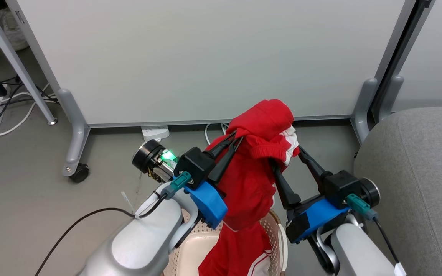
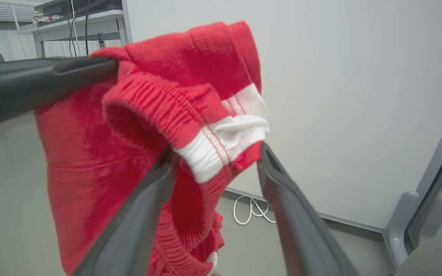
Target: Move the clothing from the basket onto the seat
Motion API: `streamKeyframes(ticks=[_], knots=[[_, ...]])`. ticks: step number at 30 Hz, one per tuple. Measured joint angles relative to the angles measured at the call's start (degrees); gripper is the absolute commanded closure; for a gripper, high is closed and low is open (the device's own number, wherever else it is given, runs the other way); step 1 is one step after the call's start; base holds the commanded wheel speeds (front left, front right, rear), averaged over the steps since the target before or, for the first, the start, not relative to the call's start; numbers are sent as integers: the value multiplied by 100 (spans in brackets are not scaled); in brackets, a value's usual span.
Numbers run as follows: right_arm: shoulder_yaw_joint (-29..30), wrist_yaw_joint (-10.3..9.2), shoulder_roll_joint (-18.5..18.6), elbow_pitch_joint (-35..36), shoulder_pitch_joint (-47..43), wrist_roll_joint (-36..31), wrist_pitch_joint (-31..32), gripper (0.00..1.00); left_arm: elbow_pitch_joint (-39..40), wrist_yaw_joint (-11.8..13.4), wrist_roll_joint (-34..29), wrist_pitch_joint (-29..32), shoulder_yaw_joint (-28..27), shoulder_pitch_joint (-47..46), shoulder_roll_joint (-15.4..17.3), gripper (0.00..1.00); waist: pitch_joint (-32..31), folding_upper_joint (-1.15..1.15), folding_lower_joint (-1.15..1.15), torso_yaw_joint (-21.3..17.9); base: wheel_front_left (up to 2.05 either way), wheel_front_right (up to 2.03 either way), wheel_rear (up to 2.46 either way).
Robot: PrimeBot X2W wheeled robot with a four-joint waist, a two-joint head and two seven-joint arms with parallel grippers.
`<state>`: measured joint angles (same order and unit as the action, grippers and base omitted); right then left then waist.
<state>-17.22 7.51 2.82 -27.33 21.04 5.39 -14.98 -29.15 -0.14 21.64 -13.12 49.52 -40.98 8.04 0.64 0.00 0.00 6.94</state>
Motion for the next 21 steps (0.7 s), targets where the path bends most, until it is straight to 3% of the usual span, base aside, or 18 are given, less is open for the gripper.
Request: streamKeyframes(ticks=[13, 14, 15, 16, 21], knots=[[227, 0, 0, -75, 148, -23, -1, 0, -69, -9, 52, -16, 65, -38, -34, 100, 31, 0, 0, 1, 0, 0, 0], [237, 0, 0, -83, 162, -23, -1, 53, -76, -10, 52, -20, 70, -47, -38, 100, 35, 0, 0, 0, 0, 0, 0], [247, 0, 0, -91, 172, -23, 0, 87, -82, -10, 55, -32, 73, -58, -44, 100, 37, 0, 0, 1, 0, 0, 0], [254, 0, 0, -97, 193, -24, -1, 100, -86, -10, 60, -33, 76, -68, -48, 100, 38, 0, 0, 1, 0, 0, 0], [266, 0, 0, -112, 210, -24, -1, 100, -104, -10, 94, -44, 97, -73, -54, 100, 43, 0, 0, 2, 0, 0, 0]])
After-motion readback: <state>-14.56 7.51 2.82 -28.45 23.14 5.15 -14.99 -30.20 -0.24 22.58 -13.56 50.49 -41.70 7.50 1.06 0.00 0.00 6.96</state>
